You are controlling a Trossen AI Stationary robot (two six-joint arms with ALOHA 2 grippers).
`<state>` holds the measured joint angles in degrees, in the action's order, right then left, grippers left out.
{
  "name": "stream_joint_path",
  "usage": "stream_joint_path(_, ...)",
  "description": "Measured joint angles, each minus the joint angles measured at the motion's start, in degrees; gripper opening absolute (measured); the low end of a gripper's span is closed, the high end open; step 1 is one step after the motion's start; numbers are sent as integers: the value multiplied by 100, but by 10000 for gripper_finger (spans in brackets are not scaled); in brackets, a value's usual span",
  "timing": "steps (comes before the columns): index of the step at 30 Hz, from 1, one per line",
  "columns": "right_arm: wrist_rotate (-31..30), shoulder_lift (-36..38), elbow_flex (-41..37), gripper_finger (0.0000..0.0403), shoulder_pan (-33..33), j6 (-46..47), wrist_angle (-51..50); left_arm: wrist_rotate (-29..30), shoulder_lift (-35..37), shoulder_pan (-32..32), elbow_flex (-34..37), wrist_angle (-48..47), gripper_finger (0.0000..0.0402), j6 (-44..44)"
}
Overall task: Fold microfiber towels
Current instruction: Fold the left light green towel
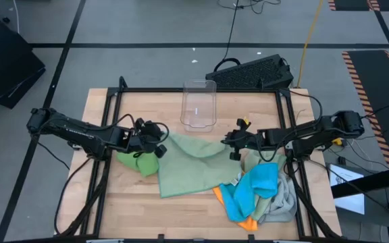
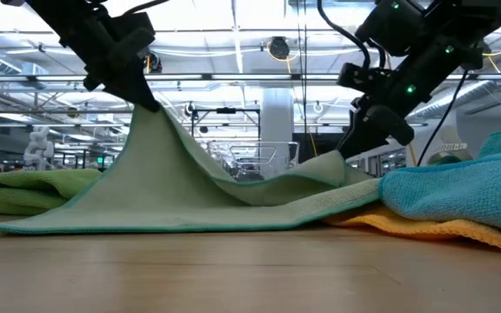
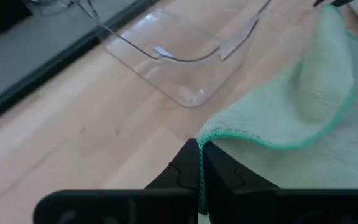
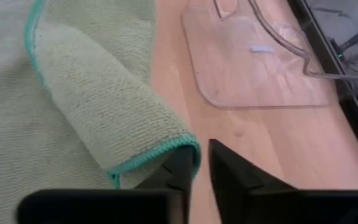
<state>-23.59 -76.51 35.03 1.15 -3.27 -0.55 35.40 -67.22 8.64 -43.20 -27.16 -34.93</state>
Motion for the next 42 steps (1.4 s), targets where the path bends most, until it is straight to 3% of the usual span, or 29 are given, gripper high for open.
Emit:
stream_joint_path(6, -7, 341, 0, 136, 118, 750, -561, 26, 0, 0, 0, 37, 13, -137)
stream_joint_path(13, 86, 666, 0, 136, 481, 985, -1463, 76, -2, -21, 0, 35, 16, -137)
stream_joint_path(19, 1903, 662, 0, 108, 577, 1358, -1380, 89, -2, -130, 0, 39, 6, -121)
stream_joint_path(25, 2680, 595, -164, 92, 573, 2302, -1269, 105, -2, -224, 0, 41, 18, -102)
stream_joint_path(30, 2680, 428, -361, 103, 609, 2738, -876, 105, -2, -232, 0, 46, 16, -70)
stream_joint_path(42, 2629, -346, -492, 153, 596, 2752, 421, 84, -4, -229, 0, 93, 12, -10)
